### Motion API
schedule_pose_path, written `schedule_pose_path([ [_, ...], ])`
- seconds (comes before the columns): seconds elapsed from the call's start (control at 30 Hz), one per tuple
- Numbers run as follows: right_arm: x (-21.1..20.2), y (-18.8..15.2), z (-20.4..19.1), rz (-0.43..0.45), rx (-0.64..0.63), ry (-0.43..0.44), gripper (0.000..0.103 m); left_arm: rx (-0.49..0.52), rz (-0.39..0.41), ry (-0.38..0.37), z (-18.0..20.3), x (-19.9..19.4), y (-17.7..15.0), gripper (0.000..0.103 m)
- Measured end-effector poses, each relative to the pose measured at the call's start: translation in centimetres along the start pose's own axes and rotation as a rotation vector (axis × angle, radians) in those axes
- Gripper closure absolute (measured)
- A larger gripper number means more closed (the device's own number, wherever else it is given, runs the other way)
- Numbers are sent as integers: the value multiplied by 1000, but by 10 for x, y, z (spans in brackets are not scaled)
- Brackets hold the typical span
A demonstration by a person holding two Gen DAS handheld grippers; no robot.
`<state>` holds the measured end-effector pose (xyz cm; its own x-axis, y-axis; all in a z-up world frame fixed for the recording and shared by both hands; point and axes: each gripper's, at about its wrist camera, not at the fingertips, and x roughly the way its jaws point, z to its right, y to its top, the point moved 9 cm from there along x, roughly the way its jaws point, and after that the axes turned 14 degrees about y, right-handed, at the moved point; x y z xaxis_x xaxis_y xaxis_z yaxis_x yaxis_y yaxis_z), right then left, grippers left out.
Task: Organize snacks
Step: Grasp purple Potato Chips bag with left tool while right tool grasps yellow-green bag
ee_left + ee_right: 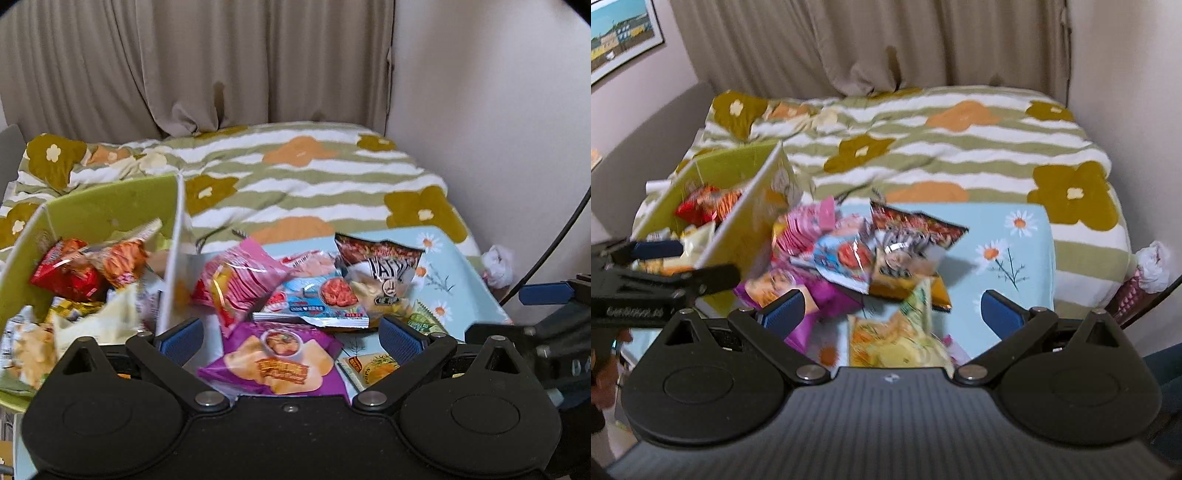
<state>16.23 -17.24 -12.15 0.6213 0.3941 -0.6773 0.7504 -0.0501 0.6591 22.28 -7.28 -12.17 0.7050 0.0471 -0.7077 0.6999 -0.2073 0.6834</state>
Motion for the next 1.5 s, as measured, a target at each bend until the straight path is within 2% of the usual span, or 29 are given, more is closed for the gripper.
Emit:
schedule_pose_path([
  [0.3, 39, -17, 25, -108, -28, 86, 0, 48, -81, 96, 25, 53, -11, 1],
  [0.57, 70, -26, 31, -165, -61, 139, 0, 101, -202, 172, 30, 95, -32, 1],
  [0.7, 82, -33, 28, -196, -85, 156, 0, 162, -213, 236, 28, 105, -40, 1],
  [0.77, 86, -36, 26, -207, -106, 163, 0, 173, -227, 235, 27, 108, -44, 2],
  [0.83, 89, -39, 23, -214, -124, 167, 0, 168, -256, 222, 26, 112, -50, 16],
  [0.93, 94, -42, 19, -227, -145, 168, 0, 151, -271, 226, 20, 116, -59, 21],
  [1.13, 103, -46, 14, -244, -177, 167, 0, 105, -249, 215, 14, 107, -61, 26],
  [1.5, 112, -49, 13, -253, -206, 151, 1, 54, -246, 166, 23, 76, -80, 27],
])
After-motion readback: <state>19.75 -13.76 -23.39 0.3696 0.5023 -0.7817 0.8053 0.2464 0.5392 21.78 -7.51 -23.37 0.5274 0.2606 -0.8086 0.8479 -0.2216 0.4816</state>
